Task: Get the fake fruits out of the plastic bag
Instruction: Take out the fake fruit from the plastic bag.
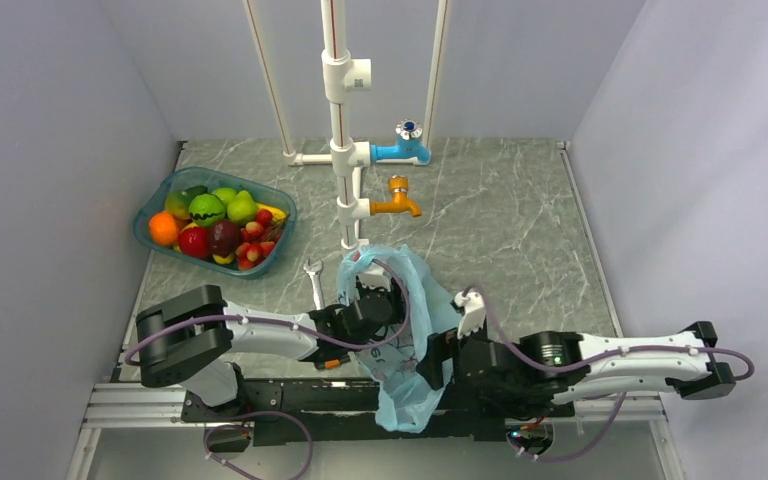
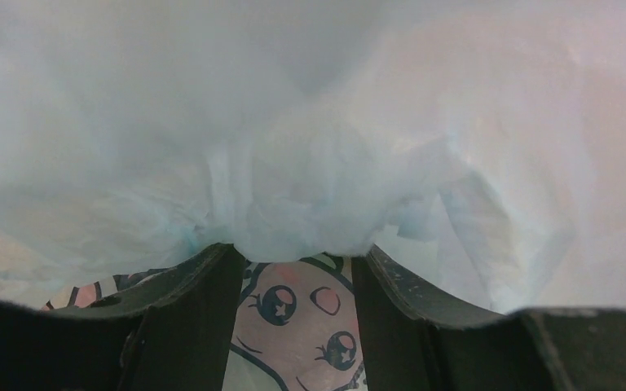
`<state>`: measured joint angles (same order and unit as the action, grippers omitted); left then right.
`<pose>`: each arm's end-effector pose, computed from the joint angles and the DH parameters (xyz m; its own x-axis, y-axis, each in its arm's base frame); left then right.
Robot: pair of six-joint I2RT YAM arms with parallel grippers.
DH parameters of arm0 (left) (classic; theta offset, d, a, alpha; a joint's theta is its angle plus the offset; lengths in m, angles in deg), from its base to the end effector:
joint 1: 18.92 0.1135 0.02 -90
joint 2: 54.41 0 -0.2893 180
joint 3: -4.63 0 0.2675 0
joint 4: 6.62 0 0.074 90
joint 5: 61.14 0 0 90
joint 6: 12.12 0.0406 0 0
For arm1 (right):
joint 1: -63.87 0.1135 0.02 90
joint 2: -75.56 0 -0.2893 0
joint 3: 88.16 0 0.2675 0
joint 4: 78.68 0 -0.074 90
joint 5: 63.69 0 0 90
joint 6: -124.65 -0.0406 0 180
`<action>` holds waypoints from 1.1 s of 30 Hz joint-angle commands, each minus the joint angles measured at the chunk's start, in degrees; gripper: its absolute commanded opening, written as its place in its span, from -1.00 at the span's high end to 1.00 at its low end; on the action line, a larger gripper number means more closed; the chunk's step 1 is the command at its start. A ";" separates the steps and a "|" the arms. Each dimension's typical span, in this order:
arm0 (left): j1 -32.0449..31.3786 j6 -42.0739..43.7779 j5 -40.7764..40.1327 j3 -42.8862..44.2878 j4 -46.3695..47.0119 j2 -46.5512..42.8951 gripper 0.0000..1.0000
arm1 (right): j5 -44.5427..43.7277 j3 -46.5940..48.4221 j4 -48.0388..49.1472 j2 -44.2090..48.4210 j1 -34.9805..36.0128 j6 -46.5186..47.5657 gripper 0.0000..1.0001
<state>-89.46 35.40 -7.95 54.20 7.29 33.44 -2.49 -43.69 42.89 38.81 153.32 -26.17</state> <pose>0.1283 -0.2900 0.1929 -0.4884 -0.2407 -0.8388 0.3298 0.8390 -0.4328 0.0207 0.1225 0.2377 -0.7661 -0.1036 -0.6343 -0.4193 0.8285 0.3711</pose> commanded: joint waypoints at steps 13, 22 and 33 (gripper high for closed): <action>-3.85 -5.06 -4.76 -0.51 -4.42 -1.94 -0.09 | -17.33 6.87 13.63 3.65 -0.45 24.54 -0.98; -6.41 -10.15 -5.29 -5.58 -4.22 -5.65 -0.09 | -7.43 10.82 10.03 1.76 -5.29 23.68 -0.98; -8.36 -16.13 -8.29 -6.50 -13.56 -10.24 -0.14 | 3.38 13.97 14.47 -12.23 -16.26 30.29 -0.96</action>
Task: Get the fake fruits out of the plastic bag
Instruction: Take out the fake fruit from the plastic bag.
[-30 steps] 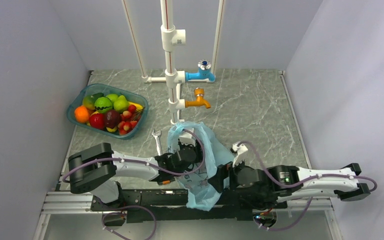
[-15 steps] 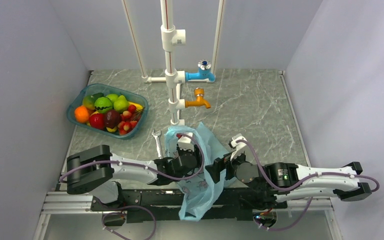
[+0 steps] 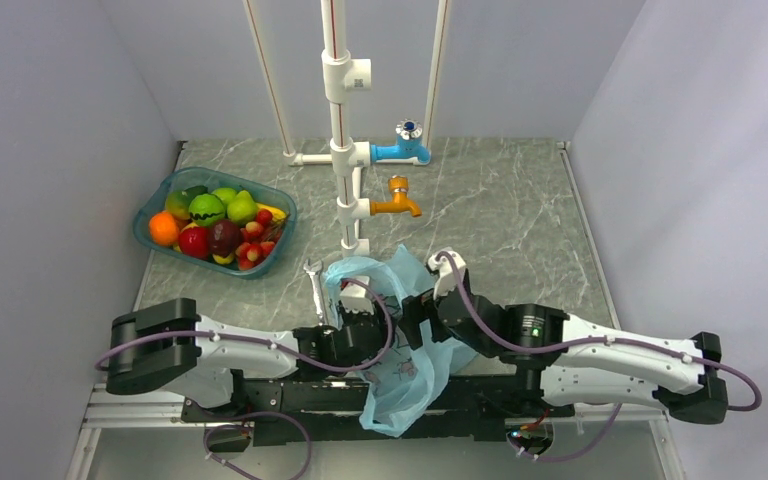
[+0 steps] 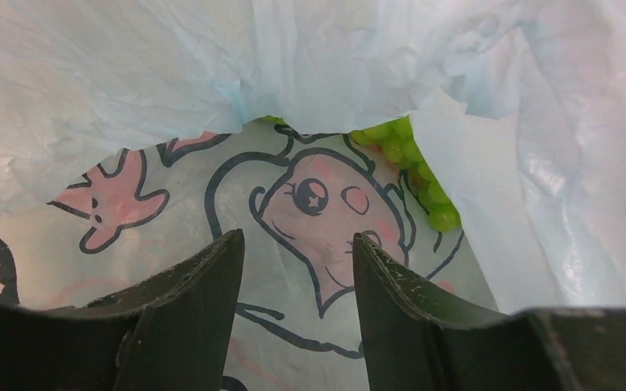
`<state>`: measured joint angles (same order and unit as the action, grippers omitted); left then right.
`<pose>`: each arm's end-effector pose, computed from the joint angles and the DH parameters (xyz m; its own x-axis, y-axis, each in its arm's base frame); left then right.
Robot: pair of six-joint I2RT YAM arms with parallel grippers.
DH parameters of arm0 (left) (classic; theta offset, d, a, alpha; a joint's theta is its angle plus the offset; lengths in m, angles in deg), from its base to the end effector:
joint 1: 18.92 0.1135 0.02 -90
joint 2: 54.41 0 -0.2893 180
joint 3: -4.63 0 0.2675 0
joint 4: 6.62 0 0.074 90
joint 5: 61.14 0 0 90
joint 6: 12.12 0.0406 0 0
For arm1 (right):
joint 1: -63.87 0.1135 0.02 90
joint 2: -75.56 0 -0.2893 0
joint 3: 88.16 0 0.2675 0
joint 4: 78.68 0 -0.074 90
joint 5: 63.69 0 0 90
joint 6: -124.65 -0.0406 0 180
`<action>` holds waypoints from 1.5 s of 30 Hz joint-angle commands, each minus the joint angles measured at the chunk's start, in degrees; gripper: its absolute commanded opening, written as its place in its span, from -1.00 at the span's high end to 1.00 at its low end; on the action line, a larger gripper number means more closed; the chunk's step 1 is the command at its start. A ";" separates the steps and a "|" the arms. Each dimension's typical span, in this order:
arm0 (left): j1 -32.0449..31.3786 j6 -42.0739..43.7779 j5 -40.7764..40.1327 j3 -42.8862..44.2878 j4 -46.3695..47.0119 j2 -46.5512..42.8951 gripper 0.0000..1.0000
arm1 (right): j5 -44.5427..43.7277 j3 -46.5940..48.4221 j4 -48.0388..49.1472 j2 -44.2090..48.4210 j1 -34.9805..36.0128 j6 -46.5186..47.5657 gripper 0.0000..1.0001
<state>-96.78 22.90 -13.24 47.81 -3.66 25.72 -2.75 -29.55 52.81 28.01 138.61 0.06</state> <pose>0.0835 -0.2587 0.1795 -0.5658 -0.2592 -0.7828 0.2529 0.8490 -0.4639 0.0649 0.1629 0.3117 -0.5529 -0.1411 -0.8212 -0.5198 0.8287 0.2075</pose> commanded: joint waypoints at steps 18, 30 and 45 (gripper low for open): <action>-1.95 -4.95 -3.78 -0.76 -0.58 -0.49 -0.34 | 21.41 -0.60 8.74 4.94 -2.50 8.11 1.00; -1.35 -2.40 -4.52 4.31 -0.10 4.05 -0.78 | 25.87 -4.50 9.13 9.58 -2.48 5.77 1.00; -0.72 -10.95 -17.17 17.71 -17.19 16.84 -0.93 | 26.13 -6.65 7.37 12.83 -2.48 4.54 1.00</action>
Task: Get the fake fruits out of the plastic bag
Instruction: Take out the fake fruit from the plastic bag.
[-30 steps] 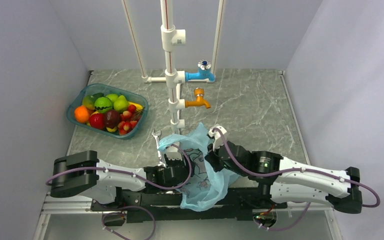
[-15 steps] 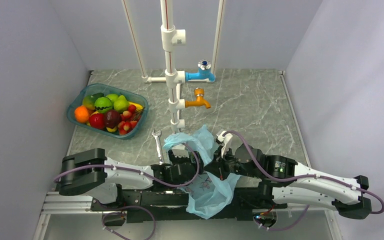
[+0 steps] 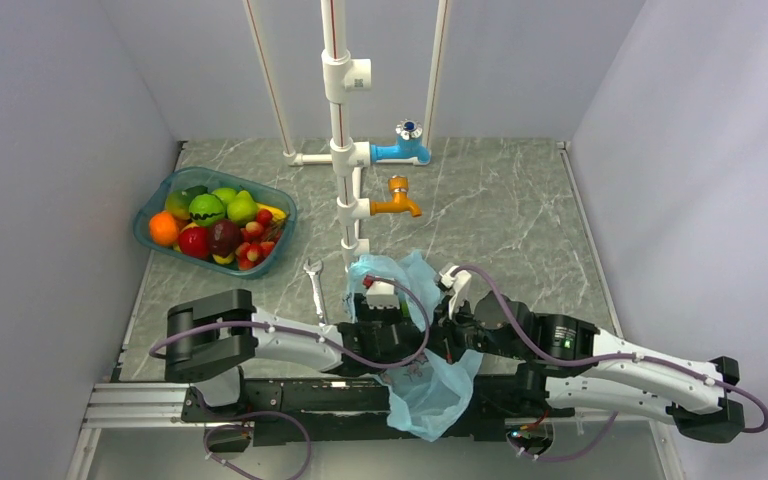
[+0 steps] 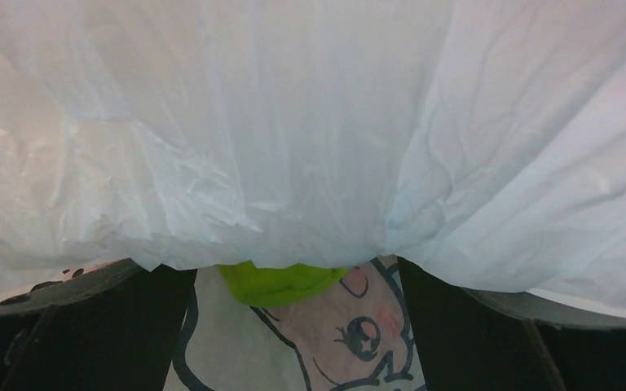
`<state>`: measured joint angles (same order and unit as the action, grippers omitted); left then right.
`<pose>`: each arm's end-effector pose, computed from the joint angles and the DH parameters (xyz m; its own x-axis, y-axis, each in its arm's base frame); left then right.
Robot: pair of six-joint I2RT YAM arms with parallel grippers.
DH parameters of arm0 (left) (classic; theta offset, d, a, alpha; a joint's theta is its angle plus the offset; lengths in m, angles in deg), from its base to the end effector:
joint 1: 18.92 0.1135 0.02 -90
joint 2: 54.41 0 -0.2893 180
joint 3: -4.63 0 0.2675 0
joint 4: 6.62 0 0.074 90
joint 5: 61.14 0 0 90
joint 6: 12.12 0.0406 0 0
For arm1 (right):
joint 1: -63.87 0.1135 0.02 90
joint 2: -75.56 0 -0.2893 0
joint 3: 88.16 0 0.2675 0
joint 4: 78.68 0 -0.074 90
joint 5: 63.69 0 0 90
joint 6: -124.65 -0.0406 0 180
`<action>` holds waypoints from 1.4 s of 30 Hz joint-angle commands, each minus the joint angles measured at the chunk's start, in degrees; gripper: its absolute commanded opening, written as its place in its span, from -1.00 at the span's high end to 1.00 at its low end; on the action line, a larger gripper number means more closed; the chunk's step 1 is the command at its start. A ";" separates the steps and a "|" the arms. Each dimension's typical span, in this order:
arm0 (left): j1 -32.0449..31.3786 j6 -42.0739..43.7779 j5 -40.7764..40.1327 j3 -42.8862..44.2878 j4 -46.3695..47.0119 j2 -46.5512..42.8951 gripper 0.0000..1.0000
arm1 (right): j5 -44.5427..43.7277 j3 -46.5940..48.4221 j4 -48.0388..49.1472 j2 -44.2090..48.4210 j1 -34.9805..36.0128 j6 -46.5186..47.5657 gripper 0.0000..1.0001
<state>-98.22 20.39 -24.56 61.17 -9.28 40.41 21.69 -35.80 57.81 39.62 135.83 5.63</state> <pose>0.0930 -0.3167 0.1717 -0.4642 -0.2499 -0.8497 0.1516 0.9228 -0.3542 0.0478 0.1362 0.3068 -0.5723 -0.1958 -0.7963 -0.7409 0.5396 0.3998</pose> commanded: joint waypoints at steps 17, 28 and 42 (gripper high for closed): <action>5.63 8.39 0.95 -0.98 15.22 6.70 -0.64 | 1.47 -1.42 1.94 2.45 0.28 -1.04 1.00; 5.74 9.04 9.10 -2.36 9.37 -0.61 0.06 | -0.46 -2.16 0.80 3.36 0.27 -0.83 1.00; 3.21 9.40 34.62 -4.06 -0.34 -14.16 0.36 | -3.00 -1.84 -0.83 3.18 0.28 -1.76 1.00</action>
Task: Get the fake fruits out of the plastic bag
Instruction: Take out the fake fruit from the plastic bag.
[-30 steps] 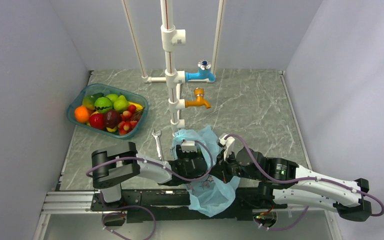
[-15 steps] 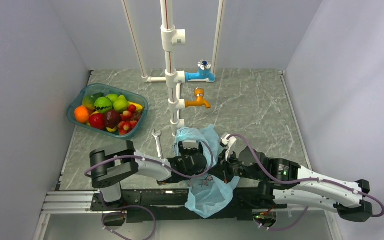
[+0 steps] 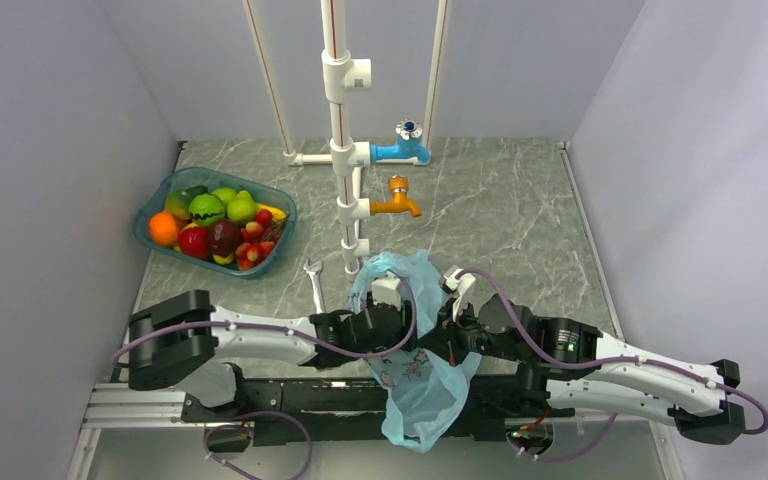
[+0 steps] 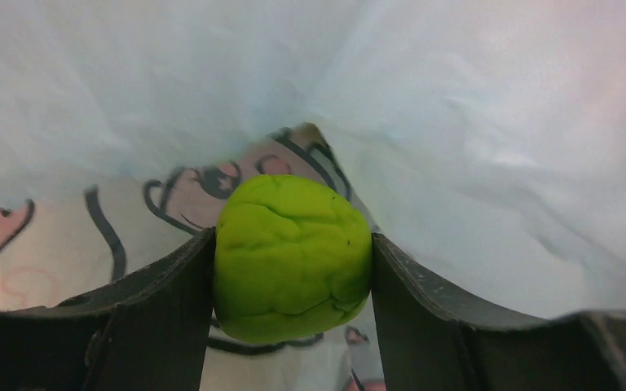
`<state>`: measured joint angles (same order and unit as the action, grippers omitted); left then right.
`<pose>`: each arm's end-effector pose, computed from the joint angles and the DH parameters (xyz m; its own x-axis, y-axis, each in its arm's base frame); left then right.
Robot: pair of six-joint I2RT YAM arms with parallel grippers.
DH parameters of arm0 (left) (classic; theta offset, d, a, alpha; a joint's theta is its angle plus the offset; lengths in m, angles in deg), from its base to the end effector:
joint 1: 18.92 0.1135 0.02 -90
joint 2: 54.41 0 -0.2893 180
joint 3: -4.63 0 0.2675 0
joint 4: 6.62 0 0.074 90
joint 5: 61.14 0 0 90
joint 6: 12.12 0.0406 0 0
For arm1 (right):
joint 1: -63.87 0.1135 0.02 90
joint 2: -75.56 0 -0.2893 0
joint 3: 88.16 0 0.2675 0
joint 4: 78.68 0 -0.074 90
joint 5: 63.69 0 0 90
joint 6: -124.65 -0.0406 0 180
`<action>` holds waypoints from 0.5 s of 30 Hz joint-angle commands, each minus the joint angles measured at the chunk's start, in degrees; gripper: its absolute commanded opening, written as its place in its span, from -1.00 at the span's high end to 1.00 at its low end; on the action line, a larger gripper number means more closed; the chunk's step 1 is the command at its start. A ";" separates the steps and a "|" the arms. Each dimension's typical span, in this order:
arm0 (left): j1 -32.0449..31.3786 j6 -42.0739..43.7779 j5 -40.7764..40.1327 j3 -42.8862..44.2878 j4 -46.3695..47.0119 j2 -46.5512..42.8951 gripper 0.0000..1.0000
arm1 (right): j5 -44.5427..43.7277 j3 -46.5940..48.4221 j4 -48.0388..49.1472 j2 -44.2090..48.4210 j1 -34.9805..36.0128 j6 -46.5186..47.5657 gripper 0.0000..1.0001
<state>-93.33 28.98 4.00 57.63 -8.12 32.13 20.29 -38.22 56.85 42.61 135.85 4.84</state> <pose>0.1014 -0.3000 0.1908 -0.6903 -0.0700 -0.7201 0.3974 0.7950 -0.4583 0.0457 0.1266 0.2962 -0.5797 -0.1838 -0.7938 -0.7246 0.5618 0.3990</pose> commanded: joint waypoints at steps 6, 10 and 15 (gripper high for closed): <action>-3.13 1.22 6.69 -4.17 0.15 -16.70 0.41 | -2.98 0.21 -0.76 -0.26 0.25 -2.90 1.00; -3.37 1.24 8.42 -8.27 1.80 -24.02 0.59 | -4.62 0.25 -1.96 -0.49 0.30 -4.45 1.00; -3.72 1.24 10.18 -13.48 2.39 -33.74 1.00 | -7.27 -0.44 -2.71 0.53 0.22 -6.64 1.00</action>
<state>-96.58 29.17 11.74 47.09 -8.30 4.90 16.29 -38.27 54.93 42.20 135.85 0.63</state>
